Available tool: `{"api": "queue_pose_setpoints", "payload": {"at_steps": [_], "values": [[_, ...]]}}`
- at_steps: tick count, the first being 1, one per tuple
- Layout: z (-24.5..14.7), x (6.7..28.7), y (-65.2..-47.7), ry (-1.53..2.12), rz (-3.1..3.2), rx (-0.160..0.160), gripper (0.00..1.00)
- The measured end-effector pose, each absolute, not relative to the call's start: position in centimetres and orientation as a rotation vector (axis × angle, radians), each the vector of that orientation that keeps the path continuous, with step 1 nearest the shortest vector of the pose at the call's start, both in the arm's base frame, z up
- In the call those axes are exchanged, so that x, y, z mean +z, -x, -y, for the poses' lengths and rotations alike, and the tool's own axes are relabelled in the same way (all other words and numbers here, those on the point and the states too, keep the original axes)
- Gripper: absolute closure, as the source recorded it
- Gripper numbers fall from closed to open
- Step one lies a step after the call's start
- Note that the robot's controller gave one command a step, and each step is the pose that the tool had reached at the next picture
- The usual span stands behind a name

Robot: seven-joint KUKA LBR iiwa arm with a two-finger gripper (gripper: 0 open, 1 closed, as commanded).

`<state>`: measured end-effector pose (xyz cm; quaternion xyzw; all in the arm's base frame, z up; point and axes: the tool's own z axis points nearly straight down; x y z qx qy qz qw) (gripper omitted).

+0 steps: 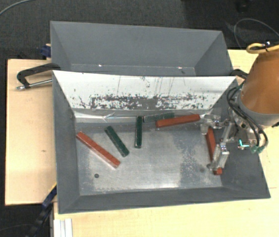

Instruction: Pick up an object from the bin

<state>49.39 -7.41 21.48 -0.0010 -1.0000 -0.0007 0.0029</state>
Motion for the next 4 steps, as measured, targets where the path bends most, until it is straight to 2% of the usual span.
{"api": "queue_pose_setpoints", "payload": {"at_steps": [1,2,3,4], "values": [[14.9,6.9,-52.2,0.626,3.077,-0.002,0.00],[14.5,10.0,-51.9,-2.243,2.212,-0.008,0.00],[14.2,10.0,-52.5,-2.601,1.779,-0.012,0.00],[13.3,7.2,-53.8,-2.127,2.322,-0.004,0.00]]}}
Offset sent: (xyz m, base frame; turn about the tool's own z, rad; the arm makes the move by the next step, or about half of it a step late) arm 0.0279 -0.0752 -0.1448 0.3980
